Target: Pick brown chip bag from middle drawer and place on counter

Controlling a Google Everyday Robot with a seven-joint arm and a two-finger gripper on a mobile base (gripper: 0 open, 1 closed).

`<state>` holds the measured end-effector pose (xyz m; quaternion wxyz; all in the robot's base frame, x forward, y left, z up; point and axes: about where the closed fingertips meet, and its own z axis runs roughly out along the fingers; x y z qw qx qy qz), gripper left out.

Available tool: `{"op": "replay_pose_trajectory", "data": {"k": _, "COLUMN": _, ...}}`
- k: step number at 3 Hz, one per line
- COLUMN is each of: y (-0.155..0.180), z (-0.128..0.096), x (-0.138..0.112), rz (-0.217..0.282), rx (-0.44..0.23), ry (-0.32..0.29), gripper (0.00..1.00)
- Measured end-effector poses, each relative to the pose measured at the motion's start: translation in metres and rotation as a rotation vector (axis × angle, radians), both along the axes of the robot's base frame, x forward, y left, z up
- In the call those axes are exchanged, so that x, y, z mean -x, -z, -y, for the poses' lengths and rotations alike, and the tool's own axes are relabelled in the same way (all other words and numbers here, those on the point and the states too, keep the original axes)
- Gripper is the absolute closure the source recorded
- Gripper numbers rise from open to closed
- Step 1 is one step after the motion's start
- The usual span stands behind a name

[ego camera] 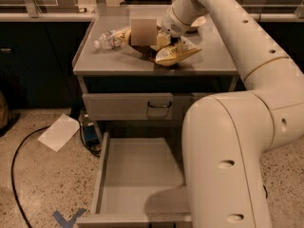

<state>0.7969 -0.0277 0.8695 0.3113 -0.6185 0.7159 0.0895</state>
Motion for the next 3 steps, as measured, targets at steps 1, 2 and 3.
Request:
{"op": "replay_pose_trajectory", "data": {"k": 1, "y": 0.000, "z": 0.000, "x": 0.000, "rz": 0.000, "rx": 0.000, "ry": 0.000, "gripper": 1.00}}
{"op": "replay_pose_trajectory", "data": {"k": 2, "y": -0.001, "z": 0.009, "x": -0.020, "rz": 0.052, "rx": 0.035, "ry": 0.033, "gripper": 1.00}}
{"op": "replay_pose_trajectory", "data": {"k": 3, "y": 0.004, "z": 0.016, "x": -0.034, "rz": 0.061, "rx": 0.049, "ry": 0.064, "gripper": 1.00}}
